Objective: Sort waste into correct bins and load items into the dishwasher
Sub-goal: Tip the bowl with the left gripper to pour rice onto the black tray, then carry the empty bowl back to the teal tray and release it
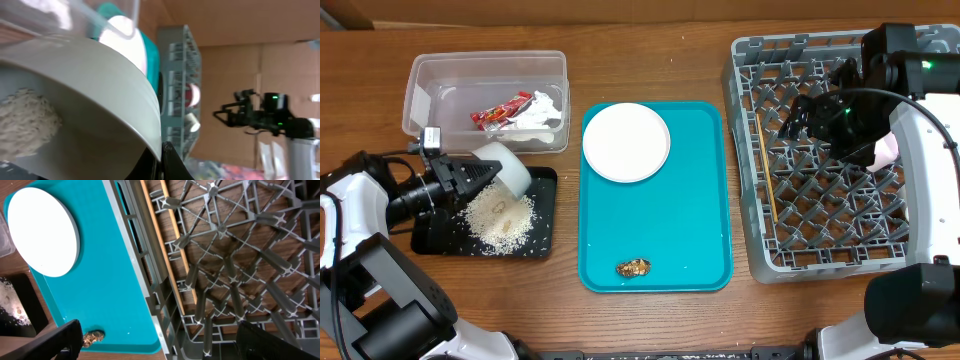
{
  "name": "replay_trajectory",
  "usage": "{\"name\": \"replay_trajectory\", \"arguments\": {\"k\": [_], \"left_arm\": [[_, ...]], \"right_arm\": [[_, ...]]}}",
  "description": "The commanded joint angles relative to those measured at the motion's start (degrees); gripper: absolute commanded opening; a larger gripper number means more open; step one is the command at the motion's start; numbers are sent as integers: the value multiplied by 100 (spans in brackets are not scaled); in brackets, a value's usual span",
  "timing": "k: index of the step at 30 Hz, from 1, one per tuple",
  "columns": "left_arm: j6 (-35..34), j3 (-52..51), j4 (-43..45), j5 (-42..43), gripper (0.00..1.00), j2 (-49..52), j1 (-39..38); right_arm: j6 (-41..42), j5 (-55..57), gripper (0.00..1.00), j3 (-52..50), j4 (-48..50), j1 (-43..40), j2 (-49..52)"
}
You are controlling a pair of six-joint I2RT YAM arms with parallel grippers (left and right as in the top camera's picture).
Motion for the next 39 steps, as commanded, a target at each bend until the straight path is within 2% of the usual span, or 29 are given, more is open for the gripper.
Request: {"name": "replay_trajectory", "arguments": {"k": [1, 3, 4, 6, 7, 8, 9, 12, 14, 17, 20, 24, 28, 31, 36, 37, 39], "left_arm": [[728, -35, -398, 0, 4, -166, 44], [1825, -37, -809, 227, 4, -166, 44], [1832, -35, -748, 175, 4, -166, 46], [1049, -35, -494, 11, 4, -166, 52], [929, -35, -546, 101, 4, -166, 59], [1517, -35, -728, 389, 4, -166, 59], [1574, -35, -680, 387, 4, -166, 59], [610, -35, -262, 352, 4, -166, 63], [922, -35, -350, 518, 4, -166, 63], [109, -35, -15, -15, 4, -164, 63], [376, -35, -129, -118, 4, -164, 63], [173, -35, -149, -575, 4, -164, 59], [809, 28, -704, -323, 4, -177, -68], [1060, 96, -990, -229, 4, -256, -337], [949, 144, -826, -444, 4, -529, -1266], [752, 175, -686, -570, 4, -570, -1523], [-321, 306, -42, -1379, 4, -625, -2474]], "right_arm": [[-7, 59, 100, -20, -4, 15, -162], [-7, 59, 100, -20, -17, 15, -162], [-4, 59, 100, -20, -15, 15, -162], [11, 59, 100, -20, -11, 15, -162], [11, 59, 100, -20, -11, 15, -162], [11, 59, 100, -20, -17, 15, -162], [11, 59, 100, -20, -17, 15, -162], [11, 59, 100, -20, -17, 15, -162], [11, 59, 100, -20, -17, 15, -162], [9, 59, 100, -20, -17, 15, -162], [9, 59, 100, -20, -17, 15, -162], [9, 59, 100, -20, -13, 15, -162], [9, 59, 100, -20, -15, 15, -162], [9, 59, 100, -20, -13, 15, -162], [11, 57, 100, -20, -15, 15, -162], [11, 57, 100, -20, -15, 15, -162], [9, 57, 100, -20, -20, 15, -162]]}}
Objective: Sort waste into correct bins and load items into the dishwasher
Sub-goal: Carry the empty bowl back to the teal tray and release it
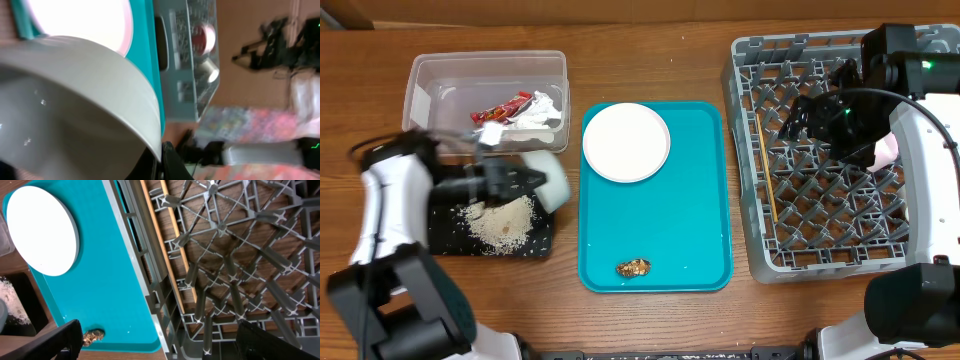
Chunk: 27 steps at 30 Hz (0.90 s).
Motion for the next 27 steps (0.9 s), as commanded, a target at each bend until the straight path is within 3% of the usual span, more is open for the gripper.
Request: {"name": "replay_trajectory", "arguments": {"k": [1, 5, 8, 14, 18, 27], "left_arm": [[-1279, 330, 640, -1043, 4, -225, -1252], [-2157, 505, 1329, -2055, 4, -225, -2702], [-3327, 527, 2288, -4065, 4, -210, -4435], [-4061, 525, 2968, -6168, 4, -7, -6118], [-4258, 525, 3150, -6402, 4, 258, -6450], [-4310, 527, 3056, -6330, 7, 693, -6376]], "right_arm": [[4, 59, 100, -20, 15, 15, -162], [4, 59, 100, -20, 15, 15, -162], [4, 59, 100, -20, 15, 15, -162], [4, 59, 100, -20, 13, 15, -162], [4, 59, 100, -20, -11, 15, -162], [4, 61, 100, -20, -46, 15, -162]]}}
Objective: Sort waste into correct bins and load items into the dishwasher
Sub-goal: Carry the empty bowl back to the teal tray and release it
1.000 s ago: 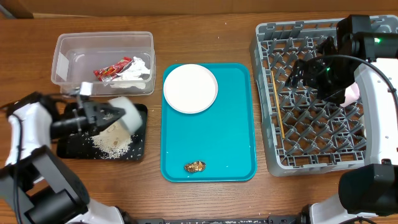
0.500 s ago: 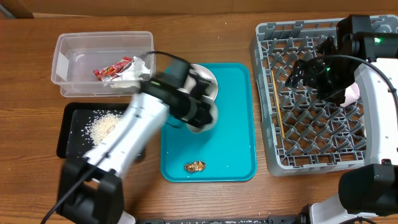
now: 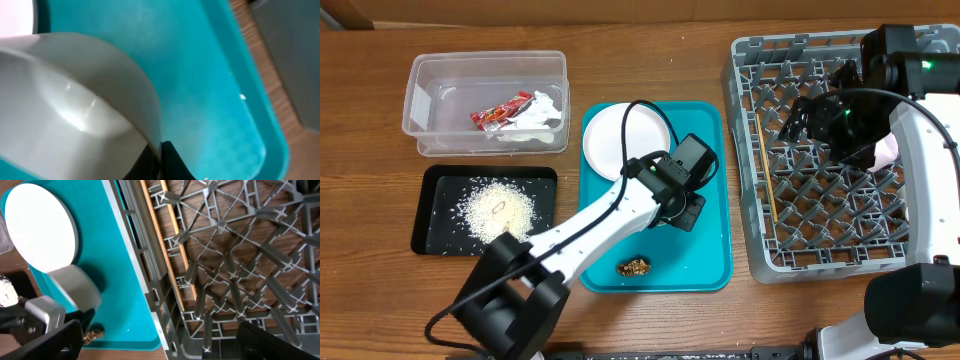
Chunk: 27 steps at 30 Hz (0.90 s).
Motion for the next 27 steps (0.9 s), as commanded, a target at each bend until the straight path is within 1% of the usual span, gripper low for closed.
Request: {"name": "replay_trajectory", "arguments": {"k": [1, 2, 4, 6, 7, 9, 11, 13, 15, 16, 19, 21, 23, 25, 26, 27], "left_arm": [[-127, 98, -46, -151, 8, 39, 48], [-129, 101, -55, -144, 9, 37, 50], [-127, 138, -125, -142, 17, 37, 55], [-127, 166, -184, -142, 36, 37, 55], [-127, 208, -273, -142, 48, 37, 55], [-127, 363, -522, -140, 48, 35, 92], [-149, 651, -911, -138, 41, 35, 175], [-157, 1152, -1429, -140, 41, -31, 400], [-155, 1421, -1639, -142, 43, -131, 597], [-155, 1528, -1725, -142, 45, -195, 706], [-184, 1755, -1939, -140, 56, -498, 1152], [-251, 1784, -2028, -138, 61, -715, 1469], [-354, 1784, -2162, -140, 63, -914, 1803], [-540, 1784, -2350, -136, 72, -1078, 2177], [-616, 1784, -2441, -136, 75, -1137, 2341], [-699, 1784, -2570, -136, 76, -1200, 2549]], "right_arm": [[4, 57, 100, -20, 11, 15, -162], [4, 57, 100, -20, 11, 15, -162], [4, 57, 100, -20, 11, 15, -162], [4, 57, 100, -20, 11, 15, -162], [4, 57, 100, -20, 11, 15, -162], [4, 57, 100, -20, 11, 15, -162], [4, 57, 100, -20, 13, 15, -162], [4, 52, 100, -20, 28, 17, -162], [4, 24, 100, -20, 35, 17, -162], [2, -13, 100, -20, 35, 24, -162], [2, -120, 100, -20, 33, 116, -162], [0, -142, 100, -20, 35, 251, -162], [0, -142, 100, -20, 66, 490, -162], [2, -140, 100, -22, 136, 761, -162], [4, -140, 100, -26, 199, 940, -162], [4, -140, 100, -26, 258, 1091, -157]]}}
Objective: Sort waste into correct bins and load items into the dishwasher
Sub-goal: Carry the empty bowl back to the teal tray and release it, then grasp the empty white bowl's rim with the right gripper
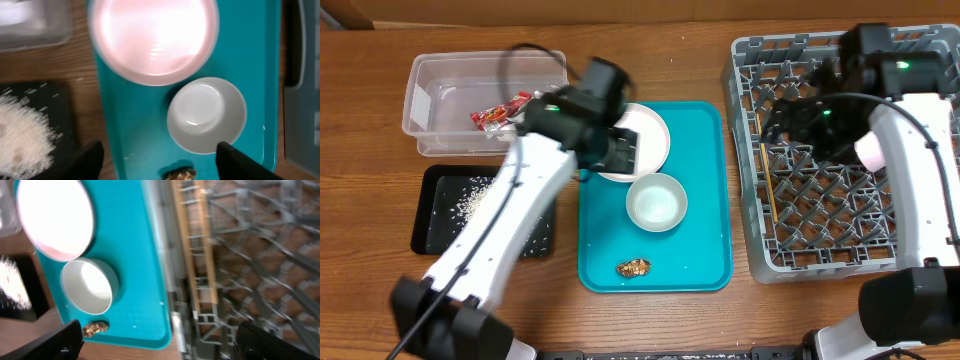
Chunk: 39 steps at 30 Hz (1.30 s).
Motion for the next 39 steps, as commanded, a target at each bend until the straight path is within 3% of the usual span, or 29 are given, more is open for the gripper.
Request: {"name": "replay_trajectory", "arguments": {"k": [1, 8, 17, 22, 29, 39], "left_arm": [[-400, 125, -334, -35, 77, -372, 678], [-507, 37, -662, 264, 100, -376, 1460], [-505, -9, -678, 260, 100, -374, 1550], [-507, -9, -658, 260, 100, -372, 1550], [-507, -9, -656, 260, 100, -372, 1550], [-507, -9, -658, 260, 100, -372, 1550]], "right_arm": [[7, -94, 100, -26, 210, 684, -142], [33, -90, 96, -94, 586, 1803, 164], [688, -7, 88, -1075, 1290, 2509, 634], [933, -4, 75, -1950, 2028, 2544, 708], [962, -26, 46, -2857, 2983, 2544, 708], [1082, 0, 29, -2981, 3230, 2544, 713]]}}
